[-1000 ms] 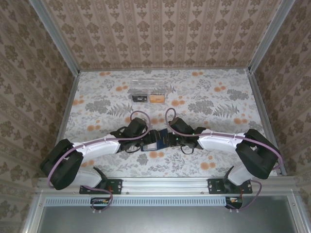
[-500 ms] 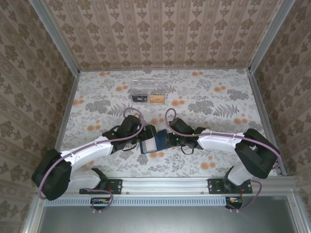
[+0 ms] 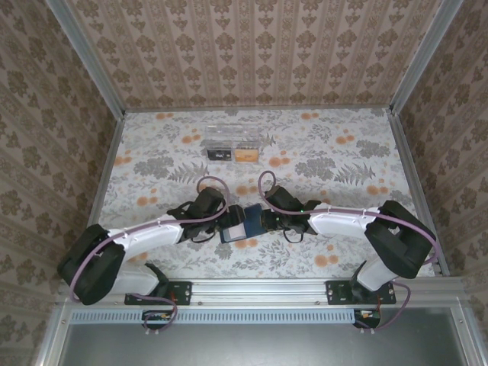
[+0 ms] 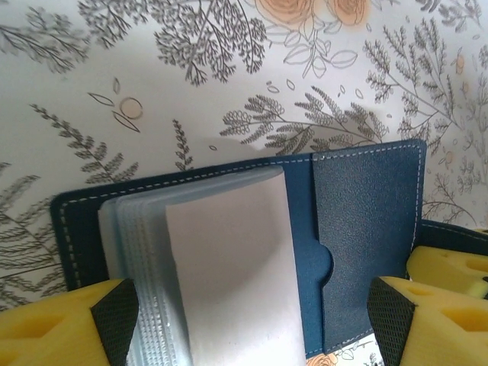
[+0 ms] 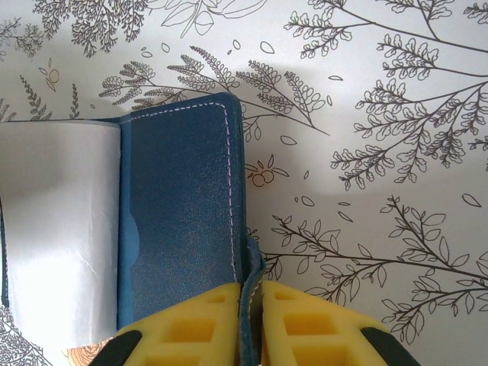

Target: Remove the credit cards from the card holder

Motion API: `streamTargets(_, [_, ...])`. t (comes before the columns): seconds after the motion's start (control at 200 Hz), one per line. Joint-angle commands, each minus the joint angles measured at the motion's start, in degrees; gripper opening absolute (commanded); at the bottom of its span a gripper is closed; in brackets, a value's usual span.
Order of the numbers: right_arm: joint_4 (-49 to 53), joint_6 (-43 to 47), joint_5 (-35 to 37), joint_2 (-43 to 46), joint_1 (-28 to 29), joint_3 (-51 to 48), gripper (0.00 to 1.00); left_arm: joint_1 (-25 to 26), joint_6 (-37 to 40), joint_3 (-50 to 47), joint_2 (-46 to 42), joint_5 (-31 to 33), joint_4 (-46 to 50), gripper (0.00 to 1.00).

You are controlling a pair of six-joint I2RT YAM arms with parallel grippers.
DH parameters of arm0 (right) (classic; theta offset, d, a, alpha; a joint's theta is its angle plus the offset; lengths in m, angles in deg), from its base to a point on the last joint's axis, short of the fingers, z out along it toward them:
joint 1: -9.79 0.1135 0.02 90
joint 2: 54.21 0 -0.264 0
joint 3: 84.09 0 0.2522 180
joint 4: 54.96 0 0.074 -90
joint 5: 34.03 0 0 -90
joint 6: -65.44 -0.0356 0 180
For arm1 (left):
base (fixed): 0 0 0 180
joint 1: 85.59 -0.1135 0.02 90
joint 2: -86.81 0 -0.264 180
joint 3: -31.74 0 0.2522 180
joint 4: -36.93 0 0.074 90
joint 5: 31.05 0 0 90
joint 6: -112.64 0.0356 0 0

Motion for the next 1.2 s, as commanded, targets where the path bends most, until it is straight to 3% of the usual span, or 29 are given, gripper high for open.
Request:
streamTargets(0.0, [-0.4,-0.6,0.0,-0.6,-0.1,-0.8,0.15,0.7,-1.3,0.0,1.7,-1.7,-3.0,0.83])
streamTargets(0.315, [-0.9,-1.2,-0.3,-0.9,0.0,-1.1,0.15,1.5,-2.2,0.1,1.9,-5.2,-10.4,0.84])
streamTargets(0.755, [-0.1,-1.8,1.6,0.4,0.0,-1.6,0.17,1.7,-1.7,0.8,2.2,-5.2,-10.4,0.97])
streamTargets(1.01, [2.5,-2.7,8.6,8.4,-0.4,-4.1,0.23,1.7,-1.1,1.0,2.0,-4.3,-8.8,0.97])
streamTargets(1.19, [-0.9,-1.0,2.7,15.1,-0.7,-6.5,0.35,1.8,-1.0,1.3,2.4,-4.1,-9.0,0.97])
